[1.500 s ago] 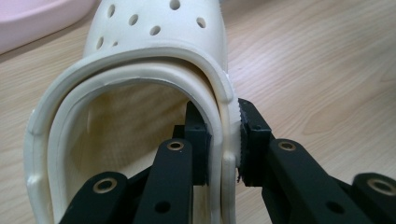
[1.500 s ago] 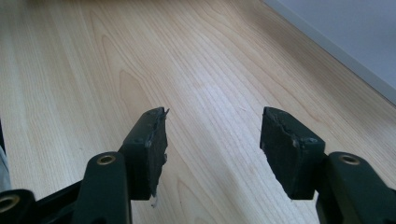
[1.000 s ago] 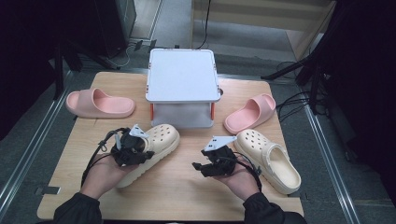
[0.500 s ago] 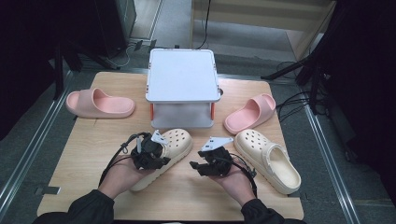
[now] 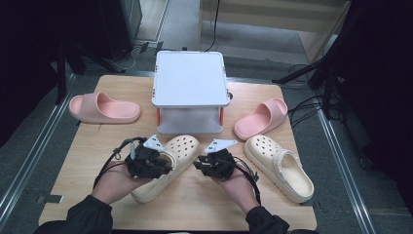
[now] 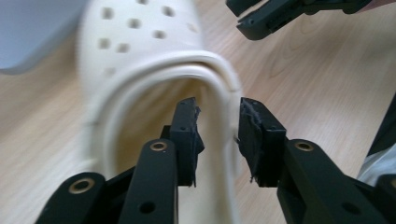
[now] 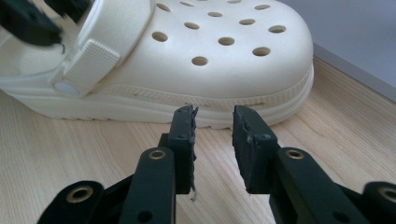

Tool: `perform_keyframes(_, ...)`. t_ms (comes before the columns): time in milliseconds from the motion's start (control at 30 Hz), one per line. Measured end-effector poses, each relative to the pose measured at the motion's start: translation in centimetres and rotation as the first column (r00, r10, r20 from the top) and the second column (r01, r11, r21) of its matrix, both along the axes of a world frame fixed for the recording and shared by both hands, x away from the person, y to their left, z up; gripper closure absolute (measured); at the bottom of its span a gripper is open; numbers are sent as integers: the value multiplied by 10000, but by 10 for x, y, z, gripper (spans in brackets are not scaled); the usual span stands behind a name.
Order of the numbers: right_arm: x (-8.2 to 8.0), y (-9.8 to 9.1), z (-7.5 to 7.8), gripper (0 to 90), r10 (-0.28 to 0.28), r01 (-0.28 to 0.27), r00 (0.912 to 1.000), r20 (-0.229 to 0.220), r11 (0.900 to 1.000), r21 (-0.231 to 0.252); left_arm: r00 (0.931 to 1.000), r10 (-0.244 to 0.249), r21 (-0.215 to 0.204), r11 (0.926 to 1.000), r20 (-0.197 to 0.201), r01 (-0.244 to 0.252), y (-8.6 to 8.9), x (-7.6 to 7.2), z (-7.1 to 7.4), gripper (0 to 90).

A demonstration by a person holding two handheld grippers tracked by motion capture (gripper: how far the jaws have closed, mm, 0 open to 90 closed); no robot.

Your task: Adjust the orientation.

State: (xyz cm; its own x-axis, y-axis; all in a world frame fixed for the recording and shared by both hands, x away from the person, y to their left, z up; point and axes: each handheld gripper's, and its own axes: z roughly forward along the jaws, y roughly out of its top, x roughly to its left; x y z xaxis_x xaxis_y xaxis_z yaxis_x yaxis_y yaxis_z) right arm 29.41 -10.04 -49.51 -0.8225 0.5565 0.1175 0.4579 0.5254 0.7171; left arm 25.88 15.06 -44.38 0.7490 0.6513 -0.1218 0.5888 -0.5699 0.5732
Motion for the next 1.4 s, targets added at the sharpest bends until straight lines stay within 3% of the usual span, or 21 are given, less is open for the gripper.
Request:
perform_keyframes(133, 0, 3, 0, 731, 15, -15, 10000, -32, 10000, 36, 9996, 227, -122, 9997, 196, -225, 16, 1, 7, 722)
perform_keyframes(300, 1, 9, -1, 777, -56, 60, 9993, -362, 9999, 109, 9938, 1090, -167, 9939, 233, -1086, 50, 9, 4, 767)
perform_keyframes(333, 2, 10, -1, 797, -125, 130, 9991, -412, 9998, 118, 9938, 1090, -167, 9939, 233, -1086, 50, 9, 4, 769)
perform_keyframes(533, 0, 17, -3, 813, 4, -4, 9992, -411, 10000, -19, 9891, 1470, -127, 9891, 7, -1470, 68, 22, -20, 780)
perform_keyframes(567, 0, 20, -4, 813, 40, -44, 9990, -455, 10000, -84, 9878, 1526, -179, 9880, -313, -1532, 71, 24, -29, 785)
perform_keyframes(600, 0, 21, -5, 813, 102, -106, 9989, -462, 9999, -97, 9878, 1526, -179, 9880, -313, -1532, 71, 24, -29, 784)
perform_keyframes(700, 1, 23, -6, 812, 121, -128, 9984, -556, 9998, -117, 9852, 1508, -216, 9880, -816, -1530, 73, 26, -38, 779)
perform_keyframes(933, 5, 28, -9, 804, 258, -273, 9985, -489, 9992, -300, 9840, 1517, -343, 9873, -939, -1554, 72, 23, -43, 821)
perform_keyframes(967, 6, 28, -8, 804, 227, -244, 9983, -535, 9992, -303, 9843, 1410, -495, 9879, -1060, -1468, 70, 20, -44, 821)
perform_keyframes(1267, 15, 24, -6, 806, 22, -54, 9977, -677, 9989, -474, 9900, 964, -510, 9935, -1033, -1021, 54, 10, -46, 823)
perform_keyframes(1400, 20, 22, -7, 805, -117, 91, 9973, -724, 9993, -367, 9894, 847, -706, 9931, -1181, -934, 51, 9, -47, 822)
